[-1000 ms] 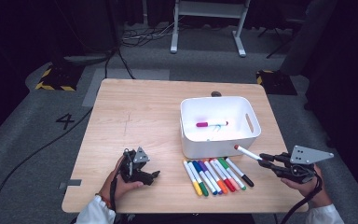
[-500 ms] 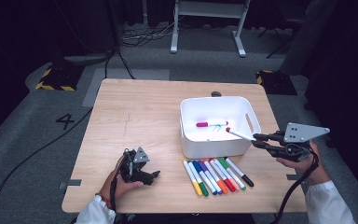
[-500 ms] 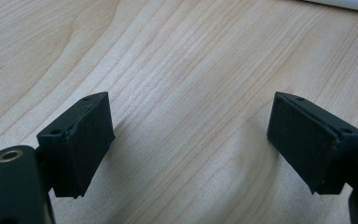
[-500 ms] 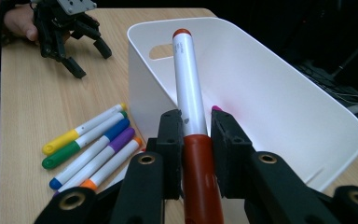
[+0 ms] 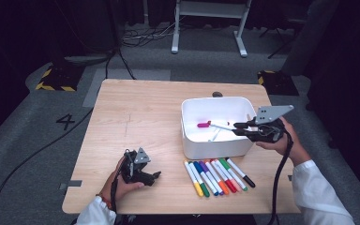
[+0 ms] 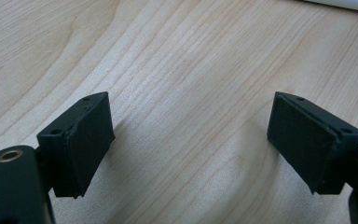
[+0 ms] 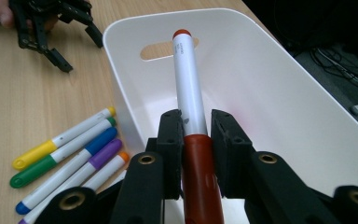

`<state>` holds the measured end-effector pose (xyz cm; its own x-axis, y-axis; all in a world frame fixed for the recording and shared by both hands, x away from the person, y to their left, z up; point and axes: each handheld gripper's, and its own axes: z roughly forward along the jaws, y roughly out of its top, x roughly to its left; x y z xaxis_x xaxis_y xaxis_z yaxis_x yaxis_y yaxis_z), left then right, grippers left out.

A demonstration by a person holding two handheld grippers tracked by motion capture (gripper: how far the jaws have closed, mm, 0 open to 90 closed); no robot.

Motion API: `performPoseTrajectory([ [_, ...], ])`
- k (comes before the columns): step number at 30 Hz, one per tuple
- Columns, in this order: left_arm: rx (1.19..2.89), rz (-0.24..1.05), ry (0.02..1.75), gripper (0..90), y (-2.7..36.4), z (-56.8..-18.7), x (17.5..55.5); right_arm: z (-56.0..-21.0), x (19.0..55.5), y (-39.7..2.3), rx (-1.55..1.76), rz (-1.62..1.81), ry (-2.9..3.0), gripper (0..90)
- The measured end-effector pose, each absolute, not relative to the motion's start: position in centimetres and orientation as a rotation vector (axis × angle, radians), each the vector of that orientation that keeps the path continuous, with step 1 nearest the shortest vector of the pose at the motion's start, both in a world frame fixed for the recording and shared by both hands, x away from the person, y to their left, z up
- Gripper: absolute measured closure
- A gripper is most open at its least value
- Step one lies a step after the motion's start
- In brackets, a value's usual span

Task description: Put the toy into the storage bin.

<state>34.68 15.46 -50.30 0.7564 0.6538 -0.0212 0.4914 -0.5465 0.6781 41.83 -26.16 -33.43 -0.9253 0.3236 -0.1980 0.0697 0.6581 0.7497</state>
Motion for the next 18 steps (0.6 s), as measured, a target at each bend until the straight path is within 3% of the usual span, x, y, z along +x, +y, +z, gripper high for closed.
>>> performPoseTrajectory([
  [9, 2.261, 0.302, 0.855, 14.5, 15.4, -50.3, 34.7, -34.7, 45.5, -23.5, 0.299, 1.022, 2.741, 74.6],
  [18, 2.26, 0.303, 0.857, 14.5, 15.4, -50.3, 34.7, -36.0, 45.9, -21.3, 0.183, 0.805, 2.886, 74.5],
])
